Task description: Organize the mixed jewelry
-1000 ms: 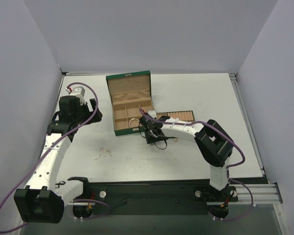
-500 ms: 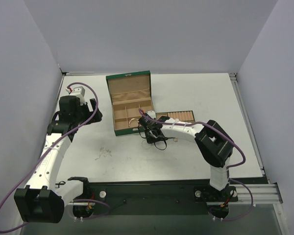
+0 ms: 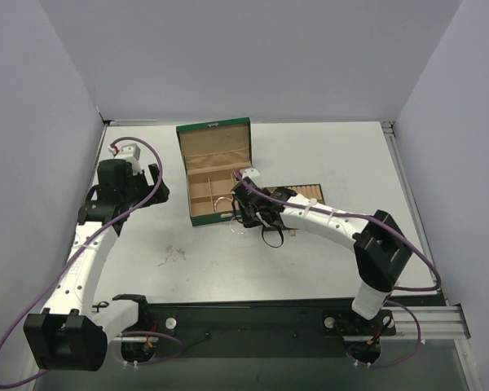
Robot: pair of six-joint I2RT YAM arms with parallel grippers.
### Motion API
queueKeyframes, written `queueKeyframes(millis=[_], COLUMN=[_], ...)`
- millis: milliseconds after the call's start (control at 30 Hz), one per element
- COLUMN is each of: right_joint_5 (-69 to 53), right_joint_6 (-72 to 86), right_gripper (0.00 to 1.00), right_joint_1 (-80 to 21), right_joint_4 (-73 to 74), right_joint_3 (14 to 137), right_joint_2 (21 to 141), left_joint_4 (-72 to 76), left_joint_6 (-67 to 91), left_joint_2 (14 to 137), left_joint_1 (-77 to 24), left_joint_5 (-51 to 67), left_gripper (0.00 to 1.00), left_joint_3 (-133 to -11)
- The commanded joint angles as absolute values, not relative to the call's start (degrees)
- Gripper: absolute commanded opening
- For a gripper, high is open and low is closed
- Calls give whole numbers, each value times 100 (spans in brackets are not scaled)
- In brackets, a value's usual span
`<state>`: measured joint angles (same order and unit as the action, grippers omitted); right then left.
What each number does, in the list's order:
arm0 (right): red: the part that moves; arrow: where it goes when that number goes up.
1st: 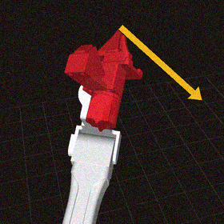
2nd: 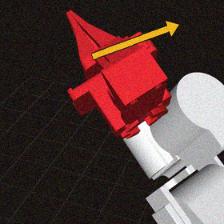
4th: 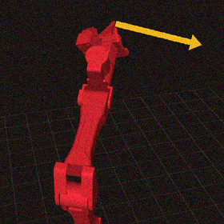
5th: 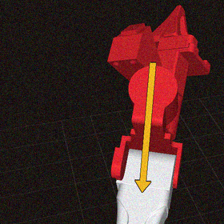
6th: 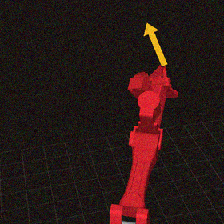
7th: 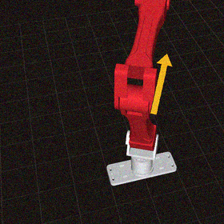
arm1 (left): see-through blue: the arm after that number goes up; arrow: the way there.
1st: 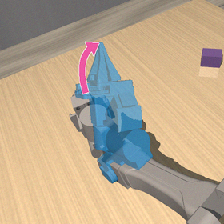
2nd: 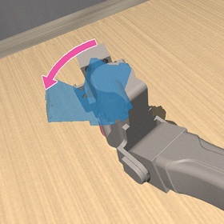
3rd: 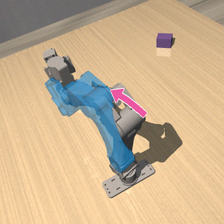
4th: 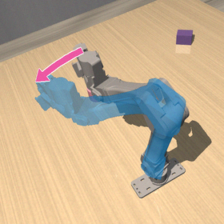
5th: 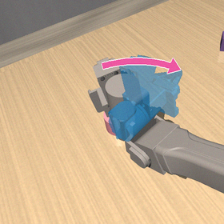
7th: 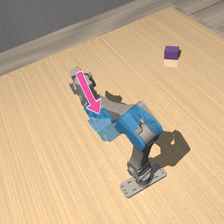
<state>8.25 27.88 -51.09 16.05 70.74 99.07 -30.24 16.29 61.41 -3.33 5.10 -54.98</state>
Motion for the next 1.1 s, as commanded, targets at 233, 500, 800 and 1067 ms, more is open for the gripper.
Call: queueKeyframes(millis=[233,500,800,1067], right_joint_5=[1064,1037,1266,1555], right_joint_6=[2479,2443,2610,2496], right_gripper=[0,0,2,3], right_joint_1=[-4527,-4272,-4386,-4412], right_joint_4=[1670,1793,1951,2092], right_joint_3=[9060,10300,11258,11759], right_joint_2=[10746,12004,12866,13377], left_joint_4=[-2812,-2760,-2733,-2690], left_joint_6=[1635,1652,1679,1705], left_joint_2=[6065,6038,6038,6038], left_joint_1=[-194,-141,-97,-70], left_joint_5=[650,729,791,844], left_gripper=[92,92,92,92], left_joint_3=[-5546,-5511,-5502,-5476])
